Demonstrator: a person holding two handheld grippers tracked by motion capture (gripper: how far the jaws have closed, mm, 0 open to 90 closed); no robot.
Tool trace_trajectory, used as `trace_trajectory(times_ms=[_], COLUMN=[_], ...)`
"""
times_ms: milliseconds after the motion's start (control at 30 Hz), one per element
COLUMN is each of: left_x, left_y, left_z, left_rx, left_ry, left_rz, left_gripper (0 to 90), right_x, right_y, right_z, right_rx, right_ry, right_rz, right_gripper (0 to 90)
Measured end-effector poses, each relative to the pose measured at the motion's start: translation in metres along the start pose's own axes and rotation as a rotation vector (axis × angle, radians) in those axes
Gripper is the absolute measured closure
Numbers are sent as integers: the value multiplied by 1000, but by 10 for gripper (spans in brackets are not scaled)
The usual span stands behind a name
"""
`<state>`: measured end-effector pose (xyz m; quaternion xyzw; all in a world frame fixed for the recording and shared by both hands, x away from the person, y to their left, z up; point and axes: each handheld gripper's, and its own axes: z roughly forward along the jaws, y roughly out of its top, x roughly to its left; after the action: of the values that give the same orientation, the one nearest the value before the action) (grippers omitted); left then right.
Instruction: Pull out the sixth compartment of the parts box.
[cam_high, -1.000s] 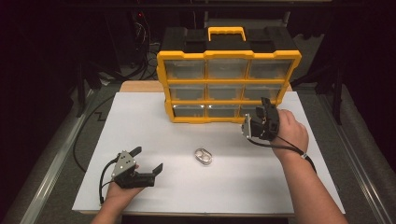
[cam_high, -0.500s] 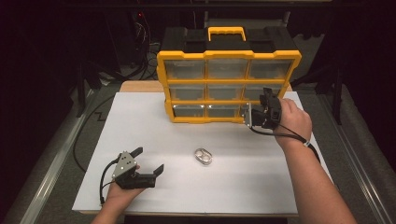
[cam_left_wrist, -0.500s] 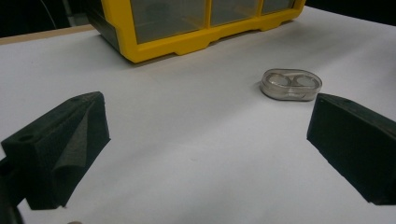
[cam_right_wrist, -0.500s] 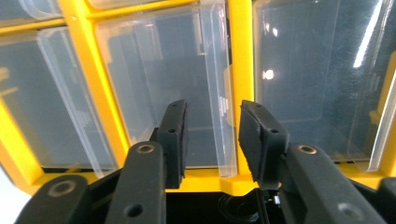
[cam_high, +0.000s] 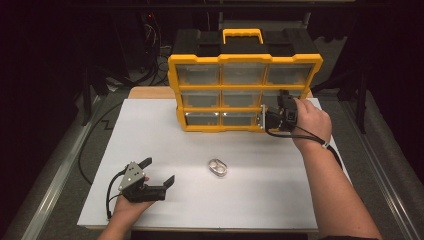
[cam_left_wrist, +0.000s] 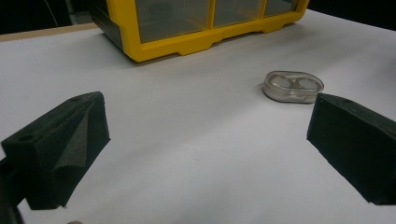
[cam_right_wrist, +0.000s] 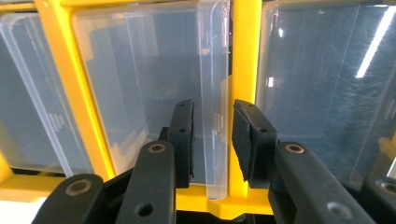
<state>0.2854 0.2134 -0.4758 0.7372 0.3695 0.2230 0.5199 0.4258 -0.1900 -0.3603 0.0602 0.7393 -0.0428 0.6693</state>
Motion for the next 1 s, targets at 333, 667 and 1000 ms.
trace_trajectory(times_ms=[333, 667, 1000], left_x=[-1, 0, 0], left_y=[0, 0, -1], left_z=[1, -1, 0], left_rx=[5, 3, 6], left_ry=[-1, -1, -4], left_rz=[9, 6, 5], left_gripper=[3, 3, 3], right_x=[0, 2, 3], right_y=[1, 4, 5], right_z=[3, 4, 3], right_rx=[-6, 8, 18], right_ry=[1, -19, -26], right_rz=[-29, -54, -47], right_gripper=[738, 772, 789])
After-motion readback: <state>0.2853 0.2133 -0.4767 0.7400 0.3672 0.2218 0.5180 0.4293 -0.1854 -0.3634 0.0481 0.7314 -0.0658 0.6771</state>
